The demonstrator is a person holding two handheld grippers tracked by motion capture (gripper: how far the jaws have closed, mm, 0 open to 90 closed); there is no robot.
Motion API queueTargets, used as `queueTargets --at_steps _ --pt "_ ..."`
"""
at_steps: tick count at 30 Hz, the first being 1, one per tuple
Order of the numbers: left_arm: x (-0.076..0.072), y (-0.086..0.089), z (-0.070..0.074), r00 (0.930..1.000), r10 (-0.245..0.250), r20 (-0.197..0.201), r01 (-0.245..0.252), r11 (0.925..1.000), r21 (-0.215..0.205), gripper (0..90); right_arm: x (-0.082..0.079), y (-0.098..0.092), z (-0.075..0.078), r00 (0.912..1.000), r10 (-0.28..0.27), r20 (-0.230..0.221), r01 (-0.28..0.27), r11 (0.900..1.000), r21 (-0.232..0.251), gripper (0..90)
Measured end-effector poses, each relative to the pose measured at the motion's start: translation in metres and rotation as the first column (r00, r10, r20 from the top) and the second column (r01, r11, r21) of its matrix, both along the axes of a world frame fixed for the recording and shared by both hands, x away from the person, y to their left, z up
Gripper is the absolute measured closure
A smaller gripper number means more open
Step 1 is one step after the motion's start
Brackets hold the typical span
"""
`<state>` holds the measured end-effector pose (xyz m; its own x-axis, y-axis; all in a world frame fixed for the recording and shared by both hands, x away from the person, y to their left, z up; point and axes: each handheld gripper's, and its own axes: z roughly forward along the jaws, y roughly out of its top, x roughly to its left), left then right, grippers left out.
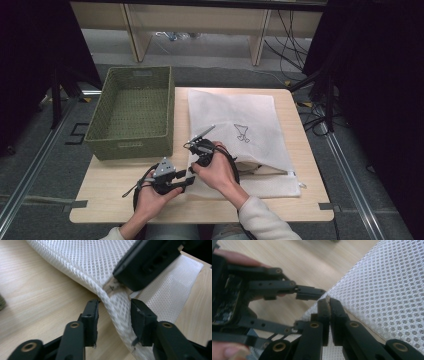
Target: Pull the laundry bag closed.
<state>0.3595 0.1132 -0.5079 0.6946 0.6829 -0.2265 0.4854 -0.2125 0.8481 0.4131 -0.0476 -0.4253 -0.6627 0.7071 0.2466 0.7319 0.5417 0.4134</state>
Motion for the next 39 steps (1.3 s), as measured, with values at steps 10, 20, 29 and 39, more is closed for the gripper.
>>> queueTargets --at_steps 10,20,29,39 --pt "0.001 -0.003 0.003 1.0 -0.001 -0.004 0.001 0.9998 0.018 82.1 -0.004 -0.015 -0.004 0.9997 -0.012 -0.021 0.013 0.999 0.037 88.5" --pt "-0.005 -0.003 0.009 0.9994 0.026 0.024 -0.027 0.9996 0.005 84.7 -0.003 -0.031 -0.013 0.9964 -0.058 -0.061 0.063 0.994 0.086 88.6" --pt "-0.009 -0.004 0.01 0.9984 0.04 0.04 -0.039 0.9992 -0.01 84.6 -0.005 -0.033 -0.011 0.9957 -0.075 -0.054 0.079 0.994 0.08 88.6" --pt "-0.013 -0.006 0.014 0.9957 0.056 0.074 -0.054 0.9982 -0.027 84.6 -0.008 -0.034 -0.006 0.9957 -0.088 -0.029 0.09 0.993 0.081 88.6"
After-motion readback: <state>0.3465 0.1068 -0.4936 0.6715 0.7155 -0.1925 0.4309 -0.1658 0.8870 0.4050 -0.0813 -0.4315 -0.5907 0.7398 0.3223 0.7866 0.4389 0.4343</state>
